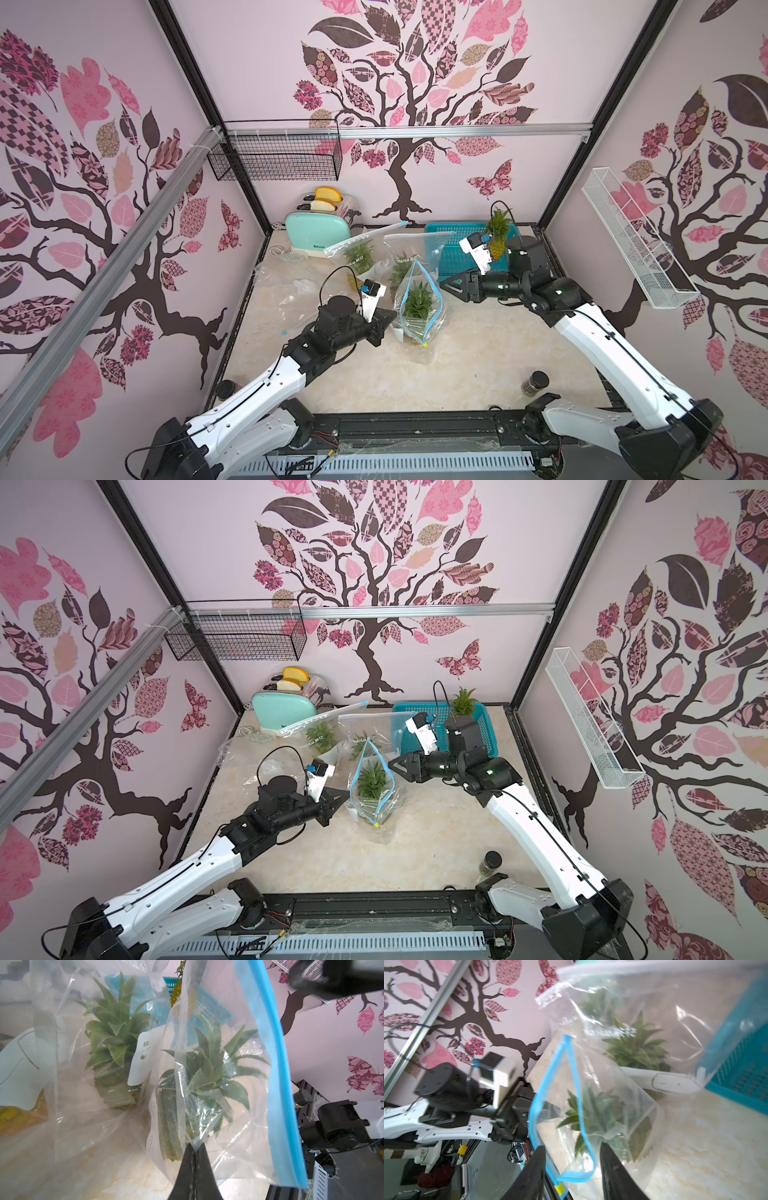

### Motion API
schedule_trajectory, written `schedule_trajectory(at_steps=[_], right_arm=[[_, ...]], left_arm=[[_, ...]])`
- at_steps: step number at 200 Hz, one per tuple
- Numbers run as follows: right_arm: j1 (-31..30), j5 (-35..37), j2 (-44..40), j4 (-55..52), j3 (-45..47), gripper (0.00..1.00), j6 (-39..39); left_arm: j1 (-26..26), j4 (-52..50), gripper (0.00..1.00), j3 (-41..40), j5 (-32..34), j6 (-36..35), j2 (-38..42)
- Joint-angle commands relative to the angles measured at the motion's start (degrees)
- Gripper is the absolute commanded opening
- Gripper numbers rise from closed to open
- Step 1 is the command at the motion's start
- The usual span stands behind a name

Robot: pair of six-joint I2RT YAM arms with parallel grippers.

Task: Open the zip-top bag and take out the pineapple
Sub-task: Open the zipper of the food storage bag at the center of the board, then pick up the pineapple from the zipper food storage bag.

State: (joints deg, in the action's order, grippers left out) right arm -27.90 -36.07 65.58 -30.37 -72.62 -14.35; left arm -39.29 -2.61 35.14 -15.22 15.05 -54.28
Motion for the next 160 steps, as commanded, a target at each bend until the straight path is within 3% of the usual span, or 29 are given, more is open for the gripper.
schedule_trajectory(at_steps=[1,27,86,160], right_arm=[[-5.0,4.4,0.9,-7.1,-5.9,0.47,1.4],[-8.8,5.4,4.0,-6.4,-6.2,0.50,1.1],[-9.3,6.5,11.1,-2.7,-1.6,0.53,0.8],[-9.4,18.3,11.3,-5.5,-3.7,0.66,0.9]], left_arm=[[0.2,4.8,0.00,-1.0,-2.1,1.1,-0.4],[0.2,7.1,0.00,-2.7,-0.8,2.2,0.5],[0.2,8.5,0.00,-5.4,1.2,3.4,3.0],[0.2,11.4,0.00,-6.0,0.0,4.4,0.9]])
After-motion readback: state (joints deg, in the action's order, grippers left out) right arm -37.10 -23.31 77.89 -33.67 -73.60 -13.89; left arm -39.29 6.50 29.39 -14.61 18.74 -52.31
